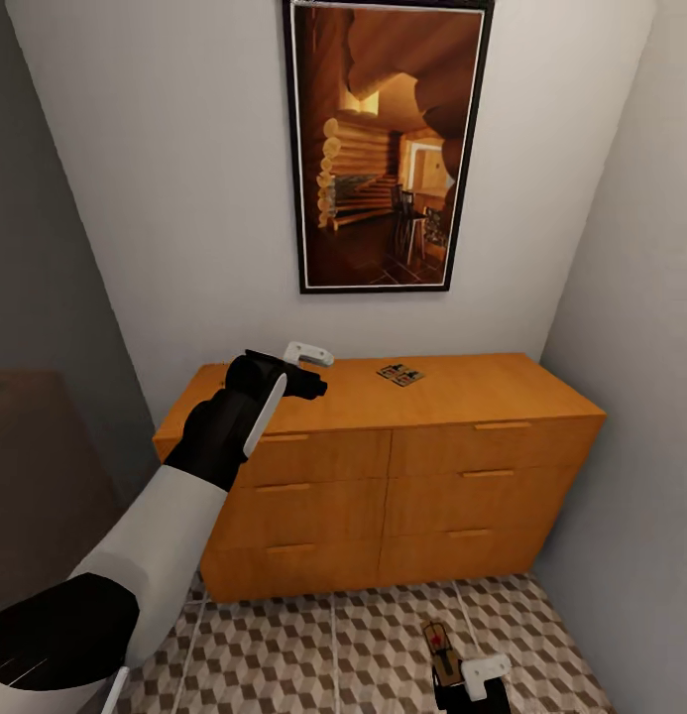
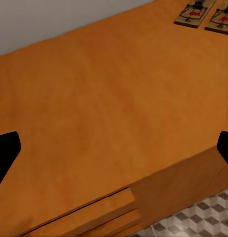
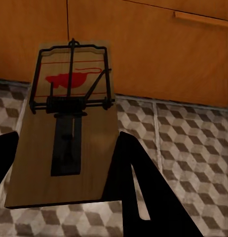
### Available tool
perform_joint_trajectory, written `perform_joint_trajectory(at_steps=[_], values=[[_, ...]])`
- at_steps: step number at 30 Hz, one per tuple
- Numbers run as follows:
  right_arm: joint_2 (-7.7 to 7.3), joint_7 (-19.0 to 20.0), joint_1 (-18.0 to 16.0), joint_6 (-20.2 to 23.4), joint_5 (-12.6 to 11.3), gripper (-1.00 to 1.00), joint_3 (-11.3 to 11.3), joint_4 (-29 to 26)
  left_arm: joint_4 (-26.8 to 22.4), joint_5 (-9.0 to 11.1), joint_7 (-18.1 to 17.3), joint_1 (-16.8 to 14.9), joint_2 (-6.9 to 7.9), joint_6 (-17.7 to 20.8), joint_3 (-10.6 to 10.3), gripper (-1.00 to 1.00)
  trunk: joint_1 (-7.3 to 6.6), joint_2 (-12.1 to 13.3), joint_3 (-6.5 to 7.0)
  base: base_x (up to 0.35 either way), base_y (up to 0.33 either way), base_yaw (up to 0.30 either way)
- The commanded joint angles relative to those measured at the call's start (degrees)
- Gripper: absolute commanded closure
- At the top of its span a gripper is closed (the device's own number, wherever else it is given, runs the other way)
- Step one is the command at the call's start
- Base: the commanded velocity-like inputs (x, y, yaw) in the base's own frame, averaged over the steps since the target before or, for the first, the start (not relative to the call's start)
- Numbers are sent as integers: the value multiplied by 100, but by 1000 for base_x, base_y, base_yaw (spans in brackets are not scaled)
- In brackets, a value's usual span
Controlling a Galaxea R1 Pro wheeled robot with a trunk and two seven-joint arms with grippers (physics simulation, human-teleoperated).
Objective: Take the four mousetraps from the cabinet in the bathroom and place them on the bathroom floor. Make sure all four end up on the same floor surface, and ensure that at least two of them are either under or directly next to the same bathroom sink.
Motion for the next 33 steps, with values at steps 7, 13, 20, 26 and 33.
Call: perform_joint_trajectory(at_steps=[7,13,20,26,33], values=[[1,-21,-5,-14,39,100,-23,6,-3,2,-2,-4,4,32,-2,-100,0,-3,34,0,0,-246],[1,-21,-5,-12,38,100,-23,6,-4,2,-6,-4,2,34,-2,-100,0,-3,76,0,0,-212],[1,-15,-3,-11,37,100,-23,6,-6,2,-5,-4,3,34,-2,-100,0,-3,132,0,0,-168],[-3,-17,-4,-9,36,100,-23,6,-6,2,-6,-4,4,34,-2,-100,0,-3,161,0,0,-82],[-36,-14,5,48,30,100,-31,13,-6,2,-7,-4,8,34,-2,-100,0,-3,167,0,0,-11]])
